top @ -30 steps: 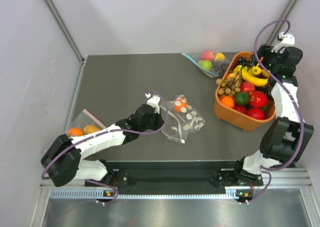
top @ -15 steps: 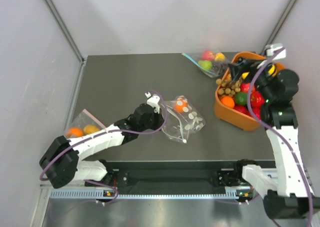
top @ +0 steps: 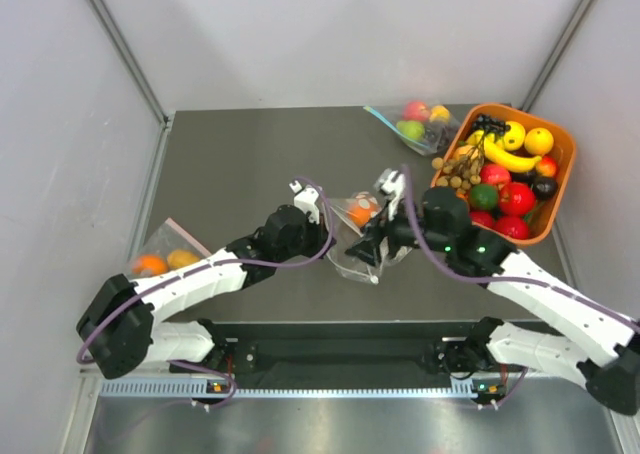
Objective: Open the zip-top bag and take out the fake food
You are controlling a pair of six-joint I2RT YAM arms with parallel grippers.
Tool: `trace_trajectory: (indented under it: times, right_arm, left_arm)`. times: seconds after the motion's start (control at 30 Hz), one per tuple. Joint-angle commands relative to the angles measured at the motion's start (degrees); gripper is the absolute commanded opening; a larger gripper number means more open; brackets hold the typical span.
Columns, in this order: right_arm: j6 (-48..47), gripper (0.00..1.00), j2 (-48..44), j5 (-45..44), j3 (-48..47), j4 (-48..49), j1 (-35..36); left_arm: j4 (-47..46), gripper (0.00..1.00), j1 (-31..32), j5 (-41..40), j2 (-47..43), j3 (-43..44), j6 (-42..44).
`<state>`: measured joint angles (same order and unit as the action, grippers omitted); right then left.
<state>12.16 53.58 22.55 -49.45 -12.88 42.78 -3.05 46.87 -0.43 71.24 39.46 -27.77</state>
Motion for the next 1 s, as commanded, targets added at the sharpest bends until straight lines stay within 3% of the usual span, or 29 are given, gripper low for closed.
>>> trace_trajectory:
  times: [0.0,0.4,0.77,0.97]
  right_arm:
    - [2.2,0.73,4.1,-4.3,0.8,2.8,5.3]
    - [5.8,0.71,17.5,-9.1,0.6,9.2,6.0]
    - [11.0,0.7,23.3,-10.2,5.6,17.3,-2.4]
    - [14.3,0.7,21.5,-9.1,9.5,21.8,-6.1]
  left_arm:
    - [-3.9,0.0,-0.1,1.7,-2.2,2.4,-1.0]
    - [-3.2,0.0,-0.1,2.3,-4.6,1.6,-1.1]
    - [-0.4,0.0,-0.1,1.7,-8.9,0.7,-0.7]
    - [0.5,0.0,-0.1,1.2,-9.4,0.4,-0.6]
